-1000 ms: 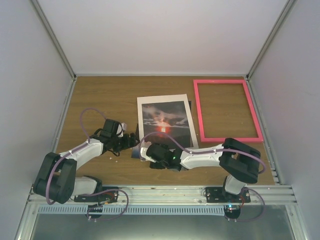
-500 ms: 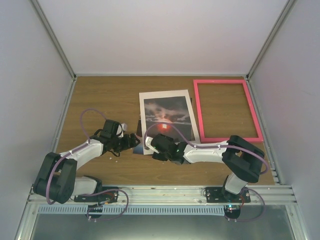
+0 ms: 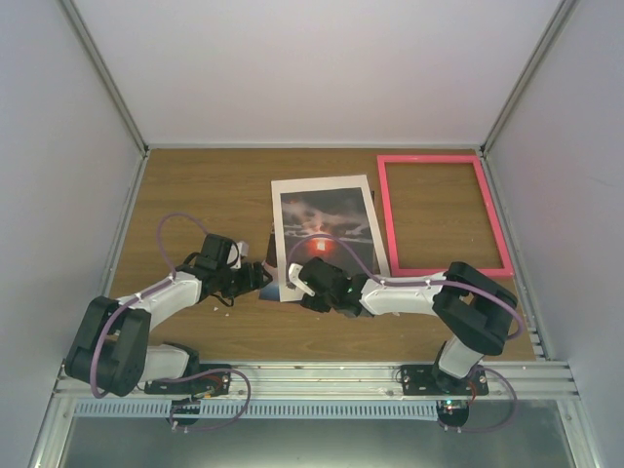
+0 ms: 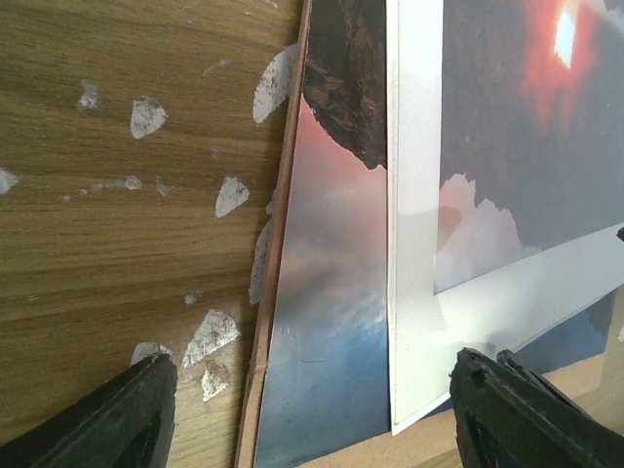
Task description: Take the photo out of the frame
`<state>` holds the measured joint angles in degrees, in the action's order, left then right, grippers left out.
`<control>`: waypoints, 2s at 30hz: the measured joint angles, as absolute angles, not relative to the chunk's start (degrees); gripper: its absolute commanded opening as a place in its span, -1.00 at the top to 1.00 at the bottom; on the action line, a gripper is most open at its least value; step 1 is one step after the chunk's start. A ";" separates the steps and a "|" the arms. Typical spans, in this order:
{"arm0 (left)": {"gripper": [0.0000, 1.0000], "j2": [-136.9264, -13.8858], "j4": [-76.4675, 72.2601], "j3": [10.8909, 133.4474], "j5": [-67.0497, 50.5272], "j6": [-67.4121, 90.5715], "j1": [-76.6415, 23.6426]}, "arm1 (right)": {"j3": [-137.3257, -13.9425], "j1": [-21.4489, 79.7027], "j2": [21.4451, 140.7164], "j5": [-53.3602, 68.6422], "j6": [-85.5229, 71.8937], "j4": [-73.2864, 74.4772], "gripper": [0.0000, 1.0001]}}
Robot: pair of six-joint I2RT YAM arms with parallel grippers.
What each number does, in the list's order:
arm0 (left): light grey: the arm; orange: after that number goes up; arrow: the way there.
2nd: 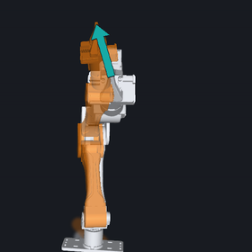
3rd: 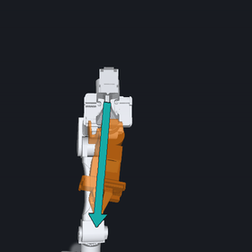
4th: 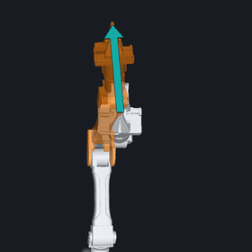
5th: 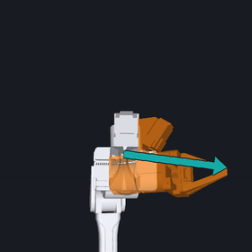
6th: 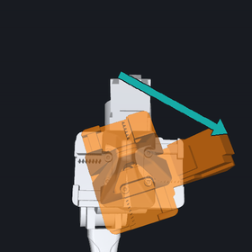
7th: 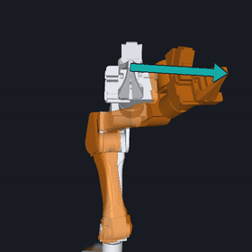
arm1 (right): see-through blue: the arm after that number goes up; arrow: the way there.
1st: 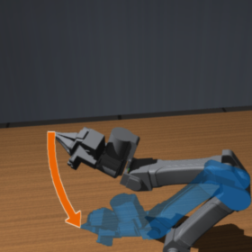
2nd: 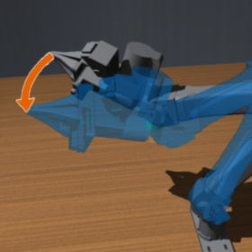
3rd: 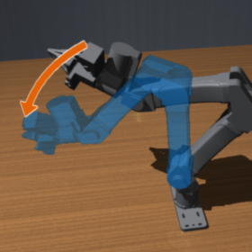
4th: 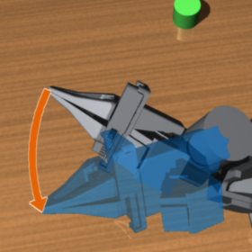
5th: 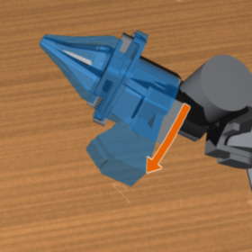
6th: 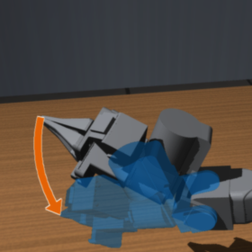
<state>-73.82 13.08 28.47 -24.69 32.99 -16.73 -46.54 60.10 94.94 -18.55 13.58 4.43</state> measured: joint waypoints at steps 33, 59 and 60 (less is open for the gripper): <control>0.08 -75.75 14.15 29.41 -17.45 32.58 -23.20 | -46.57 59.66 96.53 -18.76 17.17 1.04 -0.57; -0.03 -74.32 17.41 29.67 -16.43 32.99 -24.03 | -48.88 54.35 89.71 -14.22 6.85 9.13 -0.57; -0.06 -74.11 17.78 29.67 -16.45 33.06 -24.05 | -48.45 54.22 89.17 -13.50 5.32 10.09 -0.58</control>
